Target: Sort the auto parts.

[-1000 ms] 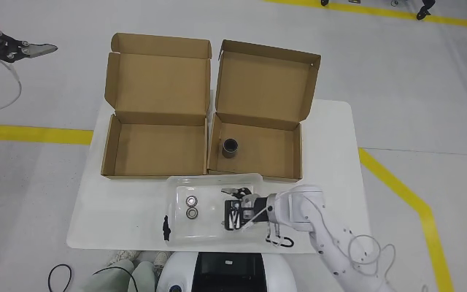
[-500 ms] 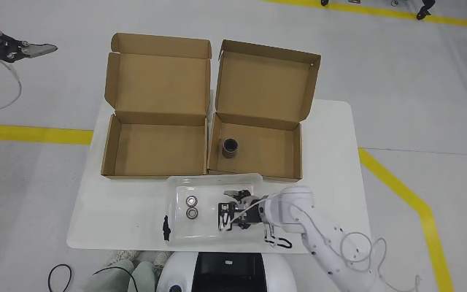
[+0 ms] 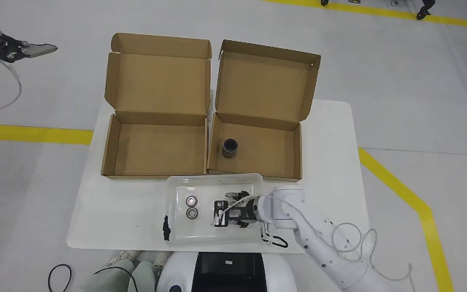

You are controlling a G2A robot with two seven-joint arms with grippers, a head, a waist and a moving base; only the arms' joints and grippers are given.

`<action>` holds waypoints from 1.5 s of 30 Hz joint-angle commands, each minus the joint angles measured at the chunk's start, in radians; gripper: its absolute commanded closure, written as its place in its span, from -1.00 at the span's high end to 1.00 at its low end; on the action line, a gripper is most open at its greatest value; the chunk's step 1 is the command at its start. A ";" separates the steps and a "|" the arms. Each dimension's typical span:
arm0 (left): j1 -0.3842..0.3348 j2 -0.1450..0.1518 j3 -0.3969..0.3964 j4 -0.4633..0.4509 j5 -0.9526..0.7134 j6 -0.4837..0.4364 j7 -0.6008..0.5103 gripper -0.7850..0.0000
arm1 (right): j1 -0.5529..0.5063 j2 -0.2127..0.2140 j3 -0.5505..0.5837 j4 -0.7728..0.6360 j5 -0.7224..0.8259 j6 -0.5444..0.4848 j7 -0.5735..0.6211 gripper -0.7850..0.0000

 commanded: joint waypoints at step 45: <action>0.000 0.000 0.000 0.000 0.000 0.000 0.000 1.00 | -0.092 0.051 0.138 0.044 -0.004 0.083 -1.055 -1.00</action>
